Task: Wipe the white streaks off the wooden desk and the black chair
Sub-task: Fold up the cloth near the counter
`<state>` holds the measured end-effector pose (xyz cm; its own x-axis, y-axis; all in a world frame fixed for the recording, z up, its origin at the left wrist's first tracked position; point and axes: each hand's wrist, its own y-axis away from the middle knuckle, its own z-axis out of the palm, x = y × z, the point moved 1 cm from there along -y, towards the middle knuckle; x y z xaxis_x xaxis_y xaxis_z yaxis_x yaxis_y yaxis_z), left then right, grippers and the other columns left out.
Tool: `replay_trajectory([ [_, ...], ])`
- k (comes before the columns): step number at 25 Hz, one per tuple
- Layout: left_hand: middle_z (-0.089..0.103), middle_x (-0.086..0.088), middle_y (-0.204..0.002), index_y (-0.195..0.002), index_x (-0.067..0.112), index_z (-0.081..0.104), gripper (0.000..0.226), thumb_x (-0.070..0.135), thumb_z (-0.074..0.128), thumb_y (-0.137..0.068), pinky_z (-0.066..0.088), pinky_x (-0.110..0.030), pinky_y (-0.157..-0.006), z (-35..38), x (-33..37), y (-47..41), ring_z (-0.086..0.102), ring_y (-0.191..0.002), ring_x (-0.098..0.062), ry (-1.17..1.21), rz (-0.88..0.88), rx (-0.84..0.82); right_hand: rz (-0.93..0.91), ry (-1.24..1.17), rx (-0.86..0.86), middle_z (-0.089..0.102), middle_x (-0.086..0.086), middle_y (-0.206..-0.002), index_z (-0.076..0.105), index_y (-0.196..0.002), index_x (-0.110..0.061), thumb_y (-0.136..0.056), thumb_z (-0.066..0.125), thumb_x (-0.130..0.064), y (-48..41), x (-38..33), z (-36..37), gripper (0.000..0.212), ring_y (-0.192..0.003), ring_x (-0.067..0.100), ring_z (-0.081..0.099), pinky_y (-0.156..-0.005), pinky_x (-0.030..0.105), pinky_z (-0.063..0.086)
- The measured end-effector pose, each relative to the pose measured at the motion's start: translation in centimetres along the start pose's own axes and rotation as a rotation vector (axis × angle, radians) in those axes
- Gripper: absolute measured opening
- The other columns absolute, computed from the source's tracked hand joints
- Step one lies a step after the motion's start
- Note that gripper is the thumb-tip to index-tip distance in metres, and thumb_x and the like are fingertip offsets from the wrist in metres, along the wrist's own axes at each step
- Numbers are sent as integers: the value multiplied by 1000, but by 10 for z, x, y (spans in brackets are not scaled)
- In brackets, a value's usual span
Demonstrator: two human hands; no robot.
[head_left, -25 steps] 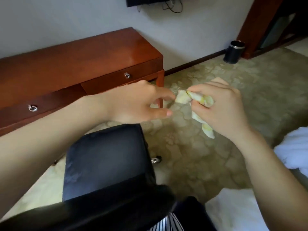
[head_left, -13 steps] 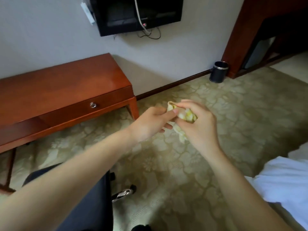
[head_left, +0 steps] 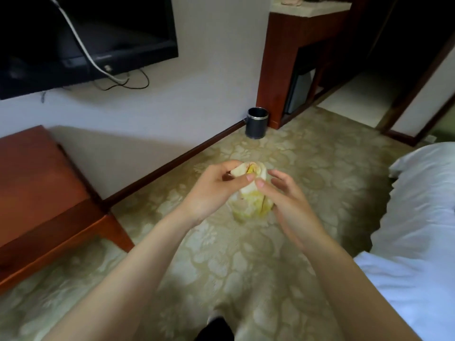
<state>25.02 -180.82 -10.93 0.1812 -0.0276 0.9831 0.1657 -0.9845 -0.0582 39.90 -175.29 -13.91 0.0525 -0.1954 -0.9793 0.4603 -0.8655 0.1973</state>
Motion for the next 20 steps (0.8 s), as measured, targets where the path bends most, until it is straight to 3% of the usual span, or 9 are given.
replay_trajectory([
  [3,69,-1,-83,-96,13,71,11,17,64,-88,52,-27,-68,-30,9,-91,63,-74,-13,-81,54,-56,-75,36,-73,71,0,-103,68,-105,-24,-86,64,-24,-85,-38,-6,19,-95,15,67,-82,29,51],
  [5,66,7,-76,-95,15,71,10,18,64,-88,48,-20,-59,-41,15,-148,58,-66,-6,-130,79,-124,-164,94,11,73,1,-93,71,-99,-18,-90,60,-17,-128,-60,-21,14,-88,15,68,-76,28,52],
  [7,64,13,-73,-91,15,71,8,15,63,-89,43,-16,-62,-40,17,-200,55,-65,0,-201,130,-161,-200,116,127,73,0,-89,72,-93,-18,-87,64,-16,-162,-70,-44,10,-85,15,67,-77,27,53],
  [10,64,9,-91,-92,20,72,8,21,65,-88,45,-26,-80,-19,11,-291,59,-85,-4,-361,179,-172,-224,259,284,68,-7,-91,72,-84,-24,-82,70,-23,-224,-80,-100,4,-92,13,63,-85,30,49],
  [12,66,7,-90,-89,21,70,12,30,62,-87,49,-38,-86,5,10,-349,62,-89,-10,-389,182,-204,-323,438,353,59,-13,-101,70,-84,-26,-82,69,-25,-271,-91,-139,2,-103,9,55,-92,27,42],
  [14,65,12,-80,-84,22,65,9,28,60,-88,50,-36,-80,28,13,-401,62,-82,-9,-357,205,-177,-456,516,366,57,-11,-104,67,-86,-24,-84,66,-20,-319,-103,-173,4,-103,6,52,-90,18,38],
  [17,61,20,-68,-80,30,60,12,22,65,-88,41,-18,-64,57,22,-482,54,-65,2,-472,252,-49,-608,553,358,58,-5,-84,59,-81,-19,-85,63,-11,-393,-129,-228,10,-80,6,53,-70,13,38],
  [20,59,12,-61,-77,25,58,13,31,67,-84,36,-23,-53,72,26,-555,48,-54,-4,-654,146,93,-673,814,506,56,-5,-72,53,-77,-20,-83,62,-14,-461,-160,-265,13,-65,11,50,-55,18,38],
])
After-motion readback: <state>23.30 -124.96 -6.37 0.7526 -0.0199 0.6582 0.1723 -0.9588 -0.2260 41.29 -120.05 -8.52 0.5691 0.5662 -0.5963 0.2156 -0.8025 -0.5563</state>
